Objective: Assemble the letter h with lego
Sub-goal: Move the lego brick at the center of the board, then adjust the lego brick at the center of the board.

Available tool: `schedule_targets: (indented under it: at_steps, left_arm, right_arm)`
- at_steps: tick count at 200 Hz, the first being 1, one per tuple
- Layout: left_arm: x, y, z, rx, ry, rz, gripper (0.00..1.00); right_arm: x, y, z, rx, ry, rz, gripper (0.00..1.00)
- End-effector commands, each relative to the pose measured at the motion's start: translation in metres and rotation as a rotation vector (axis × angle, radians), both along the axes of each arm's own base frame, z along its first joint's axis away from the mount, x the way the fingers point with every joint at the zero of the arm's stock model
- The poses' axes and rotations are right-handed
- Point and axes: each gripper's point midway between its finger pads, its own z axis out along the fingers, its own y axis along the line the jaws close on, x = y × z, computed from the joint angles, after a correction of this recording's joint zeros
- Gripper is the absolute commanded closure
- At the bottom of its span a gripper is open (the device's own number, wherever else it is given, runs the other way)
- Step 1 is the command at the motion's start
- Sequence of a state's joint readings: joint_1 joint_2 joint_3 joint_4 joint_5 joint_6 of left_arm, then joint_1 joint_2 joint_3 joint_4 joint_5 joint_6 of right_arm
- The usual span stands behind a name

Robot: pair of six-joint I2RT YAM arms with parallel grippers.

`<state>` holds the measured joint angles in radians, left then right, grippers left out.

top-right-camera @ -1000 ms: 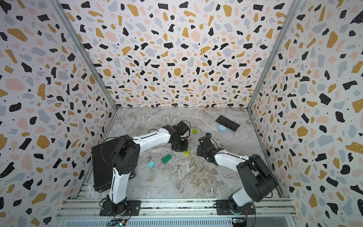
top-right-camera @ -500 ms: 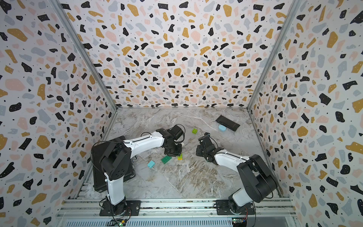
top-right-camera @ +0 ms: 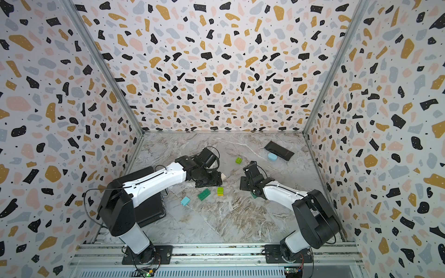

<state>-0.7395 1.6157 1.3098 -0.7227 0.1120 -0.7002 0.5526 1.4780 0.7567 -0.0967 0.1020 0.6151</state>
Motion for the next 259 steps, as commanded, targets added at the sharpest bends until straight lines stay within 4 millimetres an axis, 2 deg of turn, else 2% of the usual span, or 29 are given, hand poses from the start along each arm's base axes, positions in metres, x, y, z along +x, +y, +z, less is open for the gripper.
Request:
schedule_targets:
  at_steps: [1,21,39,56,81,104,146,167,183,224,259]
  left_arm:
    - [-0.005,0.032,0.005,0.047,-0.080,0.063,0.00]
    - [-0.020,0.063,0.001,0.083,-0.117,0.112,0.01]
    - [-0.036,0.081,-0.005,0.076,-0.127,0.139,0.01]
    - [-0.049,0.090,-0.011,0.054,-0.130,0.152,0.01]
    - [-0.060,0.096,-0.014,0.020,-0.131,0.152,0.01]
    - [-0.063,0.086,-0.011,-0.054,-0.141,0.122,0.01]
    - [-0.067,0.057,0.003,-0.189,-0.128,0.027,0.01]
    - [-0.068,0.049,0.004,-0.228,-0.125,0.005,0.01]
    - [-0.068,0.048,0.004,-0.234,-0.126,-0.004,0.01]
    - [-0.067,0.036,0.005,-0.261,-0.114,-0.048,0.00]
    - [-0.065,0.012,0.018,-0.340,-0.100,-0.129,0.04]
  right_arm:
    - [0.001,-0.009,0.014,-0.029,-0.046,-0.003,0.33]
    - [-0.006,-0.010,0.005,-0.074,-0.032,0.080,0.30]
    - [-0.018,-0.023,0.006,-0.122,0.072,0.092,0.22]
    - [-0.030,-0.015,0.010,-0.068,0.110,0.180,0.25]
    - [-0.045,-0.031,0.003,-0.086,0.102,0.150,0.24]
    - [-0.048,-0.029,-0.005,-0.050,0.114,0.175,0.24]
    - [-0.042,-0.039,-0.022,-0.168,0.187,0.185,0.27]
    - [-0.041,-0.046,-0.030,-0.212,0.208,0.177,0.28]
    - [-0.041,-0.043,-0.035,-0.204,0.217,0.189,0.30]
    - [-0.044,-0.039,-0.044,-0.195,0.246,0.209,0.45]
    - [-0.046,-0.032,-0.045,-0.165,0.258,0.237,0.63]
